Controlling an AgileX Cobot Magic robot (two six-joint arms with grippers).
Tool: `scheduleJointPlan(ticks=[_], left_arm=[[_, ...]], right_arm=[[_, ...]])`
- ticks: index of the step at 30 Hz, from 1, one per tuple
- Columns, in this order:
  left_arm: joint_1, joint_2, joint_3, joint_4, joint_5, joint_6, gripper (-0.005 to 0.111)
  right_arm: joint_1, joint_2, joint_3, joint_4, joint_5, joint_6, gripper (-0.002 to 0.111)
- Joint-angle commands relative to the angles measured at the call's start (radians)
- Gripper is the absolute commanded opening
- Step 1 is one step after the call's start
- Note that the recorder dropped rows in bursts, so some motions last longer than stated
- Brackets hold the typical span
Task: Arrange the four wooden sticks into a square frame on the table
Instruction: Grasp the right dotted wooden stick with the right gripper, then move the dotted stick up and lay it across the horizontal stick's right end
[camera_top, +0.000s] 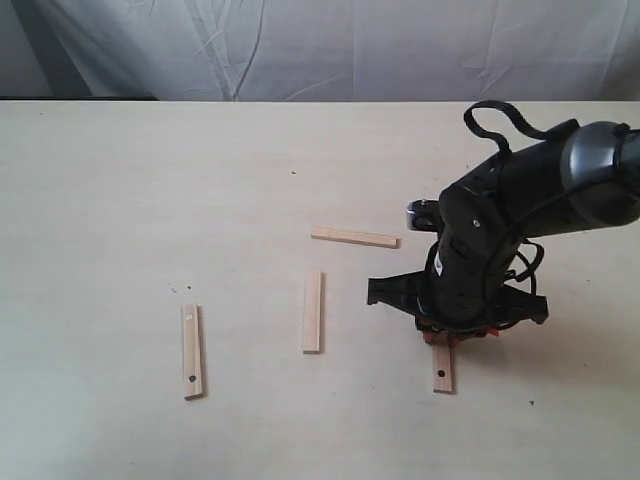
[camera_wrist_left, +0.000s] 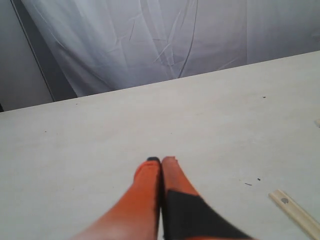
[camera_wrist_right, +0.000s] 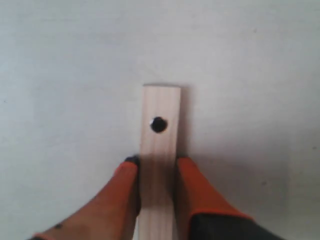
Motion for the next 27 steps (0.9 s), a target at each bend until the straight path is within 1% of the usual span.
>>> scheduleJointPlan(ticks=[1, 5, 9, 12, 15, 21, 27], left_arm=[[0.003, -0.004, 0.004, 0.001, -0.006, -0.003, 0.000], [0.003, -0.004, 0.004, 0.001, -0.006, -0.003, 0.000], [0.003, -0.004, 0.004, 0.001, -0.006, -0.003, 0.000], [0.003, -0.004, 0.004, 0.001, -0.006, -0.003, 0.000], [0.003, -0.004, 0.004, 0.001, -0.006, -0.003, 0.000], [0.003, -0.004, 0.004, 0.001, -0.006, -0.003, 0.000], [0.003, -0.004, 0.004, 0.001, -0.006, -0.003, 0.000]], right_arm=[[0.004, 0.002, 0.000, 0.001, -0.012, -0.017, 0.000], [0.004, -0.042, -0.084, -0.019, 0.024, -0.017, 0.000], [0.004, -0.054, -0.207, -0.068, 0.064, -0.021, 0.000], [0.004, -0.034, -0.299, -0.113, 0.105, -0.021, 0.000], [0.004, 0.013, -0.357, -0.110, 0.107, -0.021, 0.000], [0.004, 0.127, -0.394, -0.128, 0.098, -0.001, 0.000], [0.004, 0.177, -0.394, -0.111, 0.036, 0.041, 0.000]])
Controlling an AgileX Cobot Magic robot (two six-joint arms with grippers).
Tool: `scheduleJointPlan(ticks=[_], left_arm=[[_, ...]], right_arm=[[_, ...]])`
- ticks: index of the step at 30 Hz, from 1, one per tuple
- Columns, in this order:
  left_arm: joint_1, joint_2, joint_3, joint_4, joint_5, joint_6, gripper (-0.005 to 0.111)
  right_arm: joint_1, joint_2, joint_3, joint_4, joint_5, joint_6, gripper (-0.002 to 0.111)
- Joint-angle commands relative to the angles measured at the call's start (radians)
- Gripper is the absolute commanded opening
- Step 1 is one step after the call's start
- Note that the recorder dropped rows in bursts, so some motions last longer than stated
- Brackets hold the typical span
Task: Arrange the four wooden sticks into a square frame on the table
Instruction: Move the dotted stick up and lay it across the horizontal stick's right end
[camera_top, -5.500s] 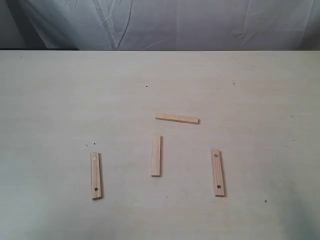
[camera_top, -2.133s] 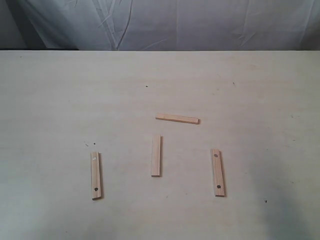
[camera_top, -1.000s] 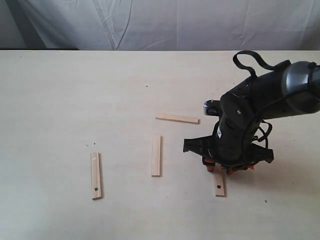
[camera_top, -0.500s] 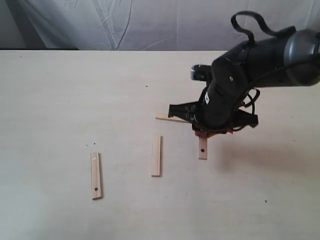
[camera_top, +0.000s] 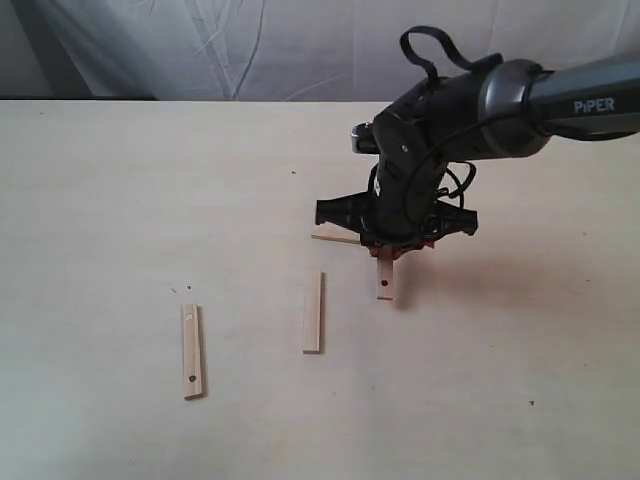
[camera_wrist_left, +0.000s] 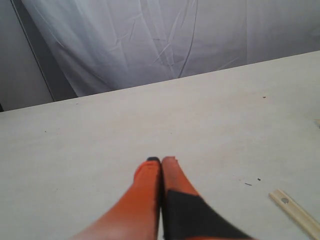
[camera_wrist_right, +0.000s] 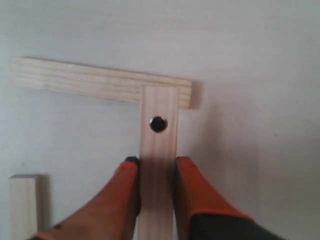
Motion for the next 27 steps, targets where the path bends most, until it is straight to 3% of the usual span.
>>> scheduleJointPlan(ticks=[1, 24, 27], left_arm=[[0.003, -0.004, 0.004, 0.001, -0.006, -0.003, 0.000], [0.003, -0.004, 0.004, 0.001, -0.006, -0.003, 0.000], [0.003, -0.004, 0.004, 0.001, -0.006, -0.003, 0.000]], right_arm=[[0.002, 0.024, -0.008, 0.000, -0.045, 0.043, 0.000], [0.002, 0.034, -0.008, -0.002, -0.033, 0.087, 0.001], [0.002, 0.034, -0.008, -0.002, -0.028, 0.087, 0.016]])
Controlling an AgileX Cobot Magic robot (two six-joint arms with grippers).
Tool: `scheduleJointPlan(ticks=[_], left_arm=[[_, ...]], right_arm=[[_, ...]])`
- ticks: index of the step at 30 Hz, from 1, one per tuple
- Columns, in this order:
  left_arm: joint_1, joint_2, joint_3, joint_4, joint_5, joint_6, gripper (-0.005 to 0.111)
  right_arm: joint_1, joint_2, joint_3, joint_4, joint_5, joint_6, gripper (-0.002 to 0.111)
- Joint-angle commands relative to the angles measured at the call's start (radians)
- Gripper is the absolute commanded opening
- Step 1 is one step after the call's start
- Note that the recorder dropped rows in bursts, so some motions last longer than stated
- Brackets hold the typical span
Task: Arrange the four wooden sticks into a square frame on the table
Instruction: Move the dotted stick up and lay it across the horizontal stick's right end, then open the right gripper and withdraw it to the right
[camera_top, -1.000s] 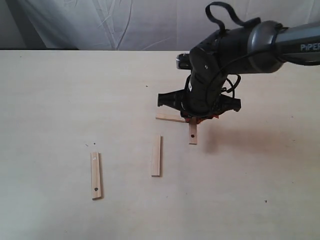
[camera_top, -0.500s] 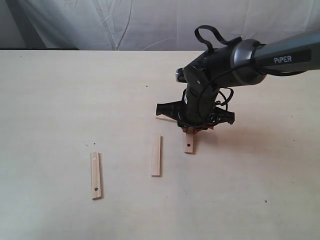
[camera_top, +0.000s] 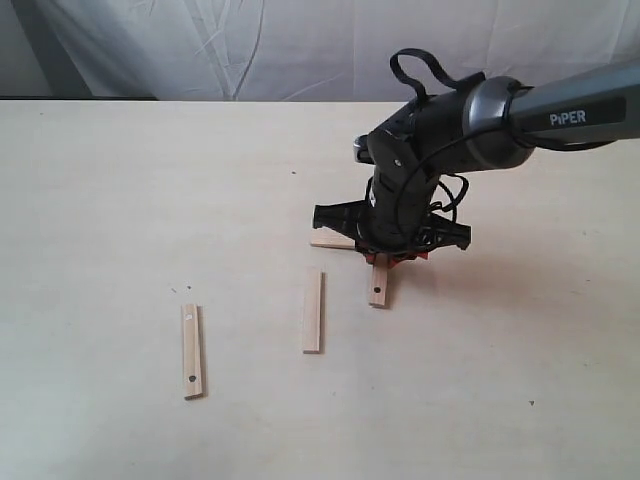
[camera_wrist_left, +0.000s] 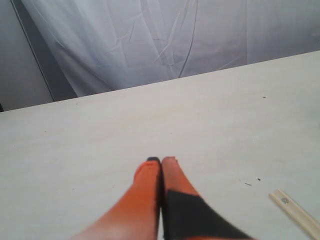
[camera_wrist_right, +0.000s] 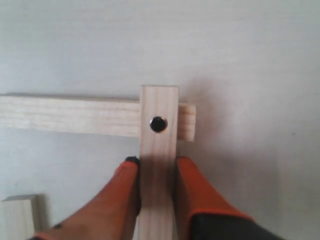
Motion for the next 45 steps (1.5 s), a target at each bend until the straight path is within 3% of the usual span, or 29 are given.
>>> scheduleJointPlan(ticks=[1, 5, 11, 13, 16, 21, 24, 29, 34, 45], left_arm=[[0.003, -0.004, 0.004, 0.001, -0.006, -0.003, 0.000], [0.003, -0.004, 0.004, 0.001, -0.006, -0.003, 0.000], [0.003, -0.004, 0.004, 0.001, -0.006, -0.003, 0.000], [0.003, -0.004, 0.004, 0.001, -0.006, -0.003, 0.000], [0.003, -0.004, 0.004, 0.001, -0.006, -0.003, 0.000], [0.003, -0.004, 0.004, 0.001, -0.006, -0.003, 0.000], [0.003, -0.004, 0.004, 0.001, -0.006, -0.003, 0.000], [0.003, -0.004, 0.004, 0.001, -0.006, -0.003, 0.000], [0.003, -0.004, 0.004, 0.001, -0.006, -0.003, 0.000], [0.003, -0.004, 0.004, 0.006, -0.006, -0.003, 0.000]], right_arm=[[0.002, -0.012, -0.006, -0.004, 0.007, 0.003, 0.024], [0.002, -0.020, -0.006, -0.030, 0.009, 0.001, 0.050], [-0.008, -0.118, -0.006, -0.081, 0.065, -0.011, 0.053], [-0.039, -0.171, -0.006, -0.030, 0.100, -0.098, 0.053], [-0.098, -0.238, -0.004, 0.089, 0.156, -0.319, 0.042], [-0.194, -0.378, 0.086, 0.126, 0.170, -0.383, -0.001], [-0.241, -0.466, 0.183, 0.117, 0.139, -0.390, 0.000], [-0.302, -0.609, 0.334, 0.180, 0.108, -0.576, 0.000], [-0.307, -0.788, 0.447, 0.211, 0.089, -0.717, 0.000], [-0.307, -1.130, 0.706, 0.210, -0.091, -0.765, -0.001]])
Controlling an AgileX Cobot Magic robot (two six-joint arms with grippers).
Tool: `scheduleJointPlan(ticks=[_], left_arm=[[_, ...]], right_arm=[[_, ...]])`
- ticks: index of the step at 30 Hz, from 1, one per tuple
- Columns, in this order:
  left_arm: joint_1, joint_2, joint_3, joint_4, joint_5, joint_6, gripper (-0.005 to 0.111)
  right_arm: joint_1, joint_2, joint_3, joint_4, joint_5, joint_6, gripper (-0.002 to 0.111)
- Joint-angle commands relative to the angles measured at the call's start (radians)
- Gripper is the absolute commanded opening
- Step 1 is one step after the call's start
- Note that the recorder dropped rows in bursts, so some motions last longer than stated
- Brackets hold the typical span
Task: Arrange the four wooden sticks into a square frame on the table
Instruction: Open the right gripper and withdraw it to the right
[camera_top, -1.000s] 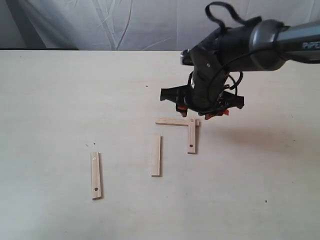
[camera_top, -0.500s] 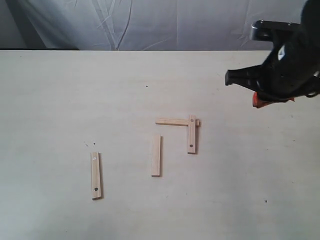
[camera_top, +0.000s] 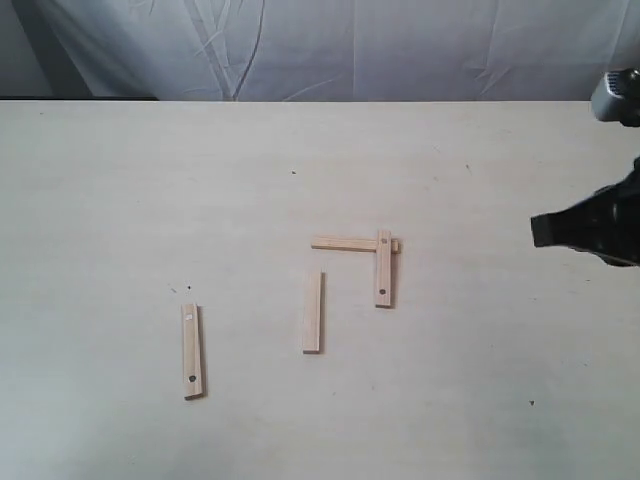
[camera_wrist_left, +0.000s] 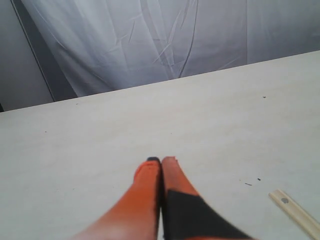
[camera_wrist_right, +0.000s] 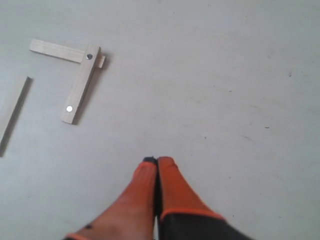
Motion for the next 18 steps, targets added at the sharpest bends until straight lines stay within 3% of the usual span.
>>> scheduleJointPlan(ticks=[1, 13, 16, 18], left_arm=[[0.003, -0.004, 0.004, 0.006, -0.006, -0.003, 0.000], [0.003, -0.004, 0.004, 0.024, -0.026, -0.001, 0.000], [0.003, -0.004, 0.004, 0.007, -0.112, -0.001, 0.000], [0.003, -0.004, 0.004, 0.014, -0.254, -0.001, 0.000]], right_arm=[[-0.006, -0.131, 0.084, 0.000, -0.076, -0.012, -0.001], [-0.006, -0.361, 0.217, -0.013, -0.153, -0.012, -0.001], [-0.006, -0.372, 0.217, -0.013, -0.153, -0.012, -0.001], [-0.006, -0.372, 0.217, -0.013, -0.153, -0.012, -0.001]])
